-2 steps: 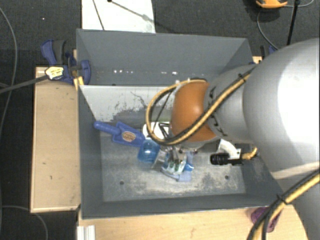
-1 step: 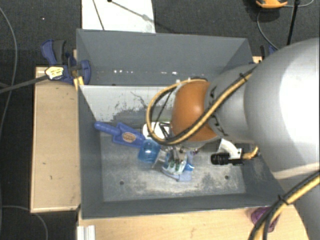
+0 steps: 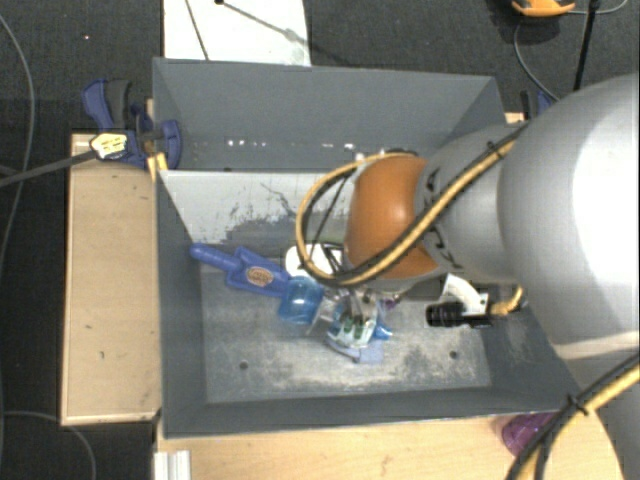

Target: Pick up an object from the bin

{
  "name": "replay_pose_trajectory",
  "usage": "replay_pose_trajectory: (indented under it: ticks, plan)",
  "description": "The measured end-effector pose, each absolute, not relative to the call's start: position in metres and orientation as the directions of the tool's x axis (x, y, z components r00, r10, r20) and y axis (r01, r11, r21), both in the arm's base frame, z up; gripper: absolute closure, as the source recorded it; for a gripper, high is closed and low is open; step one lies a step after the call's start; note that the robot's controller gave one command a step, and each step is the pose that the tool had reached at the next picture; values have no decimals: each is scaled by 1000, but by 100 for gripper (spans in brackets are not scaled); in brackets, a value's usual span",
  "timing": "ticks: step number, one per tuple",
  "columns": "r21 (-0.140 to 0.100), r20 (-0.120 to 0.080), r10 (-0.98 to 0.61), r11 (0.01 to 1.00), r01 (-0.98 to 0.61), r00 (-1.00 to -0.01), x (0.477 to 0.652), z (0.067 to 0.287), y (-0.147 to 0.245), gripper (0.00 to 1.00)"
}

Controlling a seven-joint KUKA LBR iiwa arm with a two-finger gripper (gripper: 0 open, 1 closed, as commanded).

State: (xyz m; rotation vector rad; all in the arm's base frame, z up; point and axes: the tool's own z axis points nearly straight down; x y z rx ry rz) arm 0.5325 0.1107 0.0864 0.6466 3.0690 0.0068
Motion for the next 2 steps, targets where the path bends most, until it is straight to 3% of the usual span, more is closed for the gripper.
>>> replay_pose_trajectory:
  ticks: [2]
  plan:
    - [9, -9, 400, 916, 400, -916, 534, 129, 111, 100]
